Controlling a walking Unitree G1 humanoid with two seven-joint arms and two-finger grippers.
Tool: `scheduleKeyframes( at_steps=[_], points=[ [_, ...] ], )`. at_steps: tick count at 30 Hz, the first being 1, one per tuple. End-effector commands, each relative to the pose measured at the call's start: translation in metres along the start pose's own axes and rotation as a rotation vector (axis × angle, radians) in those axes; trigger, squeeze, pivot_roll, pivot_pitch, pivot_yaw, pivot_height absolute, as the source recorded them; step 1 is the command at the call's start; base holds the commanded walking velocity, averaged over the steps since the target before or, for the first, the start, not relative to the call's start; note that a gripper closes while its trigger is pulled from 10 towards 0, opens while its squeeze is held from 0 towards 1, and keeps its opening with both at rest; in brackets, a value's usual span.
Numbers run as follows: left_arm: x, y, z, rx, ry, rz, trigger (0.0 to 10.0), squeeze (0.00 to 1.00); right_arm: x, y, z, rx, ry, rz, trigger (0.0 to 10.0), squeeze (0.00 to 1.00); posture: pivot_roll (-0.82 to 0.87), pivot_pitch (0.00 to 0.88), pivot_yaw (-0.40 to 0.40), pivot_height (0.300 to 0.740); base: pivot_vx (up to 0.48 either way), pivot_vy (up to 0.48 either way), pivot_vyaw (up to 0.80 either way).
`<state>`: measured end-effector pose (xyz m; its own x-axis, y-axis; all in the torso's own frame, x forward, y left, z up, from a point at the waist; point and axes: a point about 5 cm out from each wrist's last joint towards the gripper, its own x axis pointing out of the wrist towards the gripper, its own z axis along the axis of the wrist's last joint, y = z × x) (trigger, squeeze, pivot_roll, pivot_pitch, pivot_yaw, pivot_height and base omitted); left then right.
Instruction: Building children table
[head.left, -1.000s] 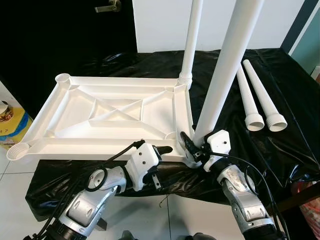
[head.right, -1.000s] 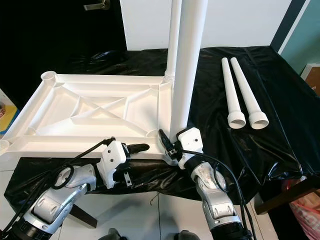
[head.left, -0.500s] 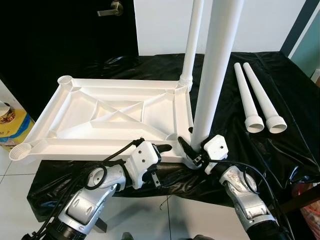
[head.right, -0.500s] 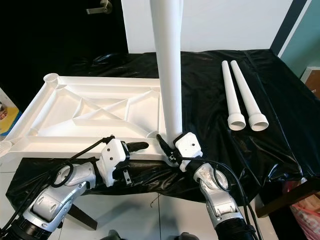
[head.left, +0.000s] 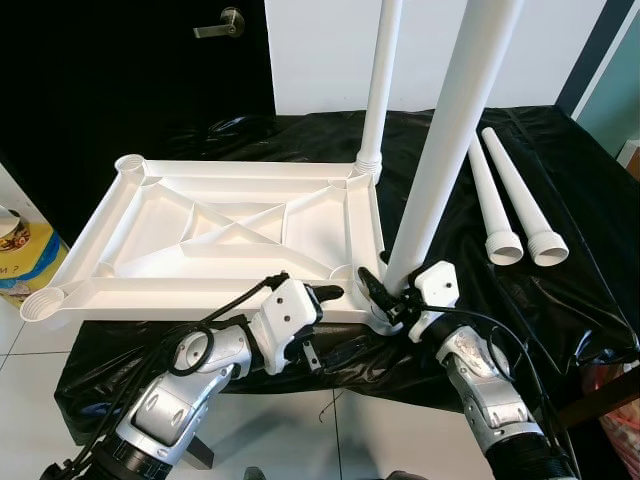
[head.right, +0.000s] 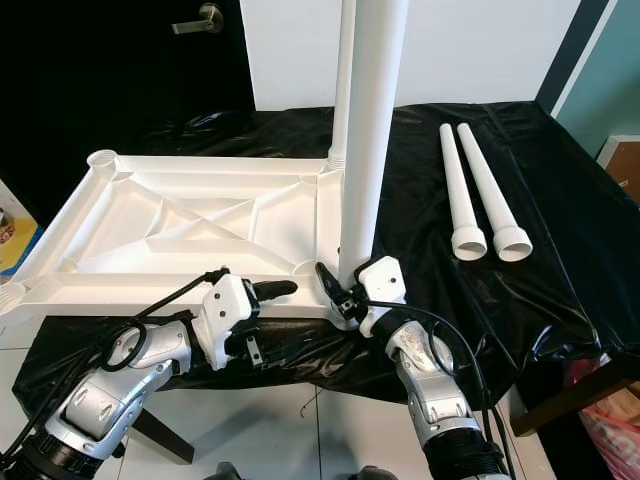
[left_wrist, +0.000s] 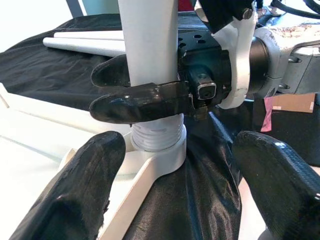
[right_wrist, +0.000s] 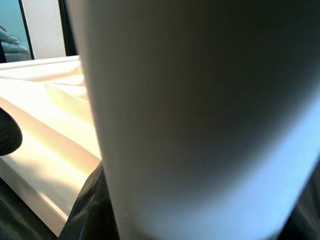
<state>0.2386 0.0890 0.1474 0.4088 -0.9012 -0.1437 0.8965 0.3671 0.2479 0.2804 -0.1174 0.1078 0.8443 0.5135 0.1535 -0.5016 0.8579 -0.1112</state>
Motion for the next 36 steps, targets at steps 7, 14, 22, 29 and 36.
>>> scheduleKeyframes(
  at_steps=[7,14,22,29,36],
  points=[
    [-0.002,0.001,-0.001,0.007,0.021,-0.035,10.0,0.0,-0.008,-0.003,-0.029,0.149,0.163,-0.163,10.0,0.0,-0.01,0.028,-0.011,0.74,0.0,0.0,0.0],
    [-0.003,0.001,-0.001,0.007,0.023,-0.029,10.0,0.0,-0.005,-0.001,-0.033,0.238,0.177,-0.299,10.0,0.0,0.0,0.03,-0.011,0.74,0.0,0.0,0.0],
    [-0.004,0.002,-0.001,0.006,0.026,-0.027,10.0,0.0,-0.004,0.0,-0.03,0.179,0.17,-0.292,10.0,0.0,0.0,0.033,-0.008,0.74,0.0,0.0,0.0],
    [-0.004,0.003,-0.001,0.009,0.026,-0.024,10.0,0.0,-0.008,0.004,-0.027,0.009,0.147,-0.184,10.0,0.0,0.0,0.036,-0.007,0.74,0.0,0.0,0.0],
    [-0.005,0.004,0.0,0.011,0.027,-0.023,10.0,0.0,-0.018,0.006,-0.026,-0.095,0.122,-0.067,10.0,0.0,-0.01,0.039,-0.002,0.74,0.0,0.0,0.0]
  ],
)
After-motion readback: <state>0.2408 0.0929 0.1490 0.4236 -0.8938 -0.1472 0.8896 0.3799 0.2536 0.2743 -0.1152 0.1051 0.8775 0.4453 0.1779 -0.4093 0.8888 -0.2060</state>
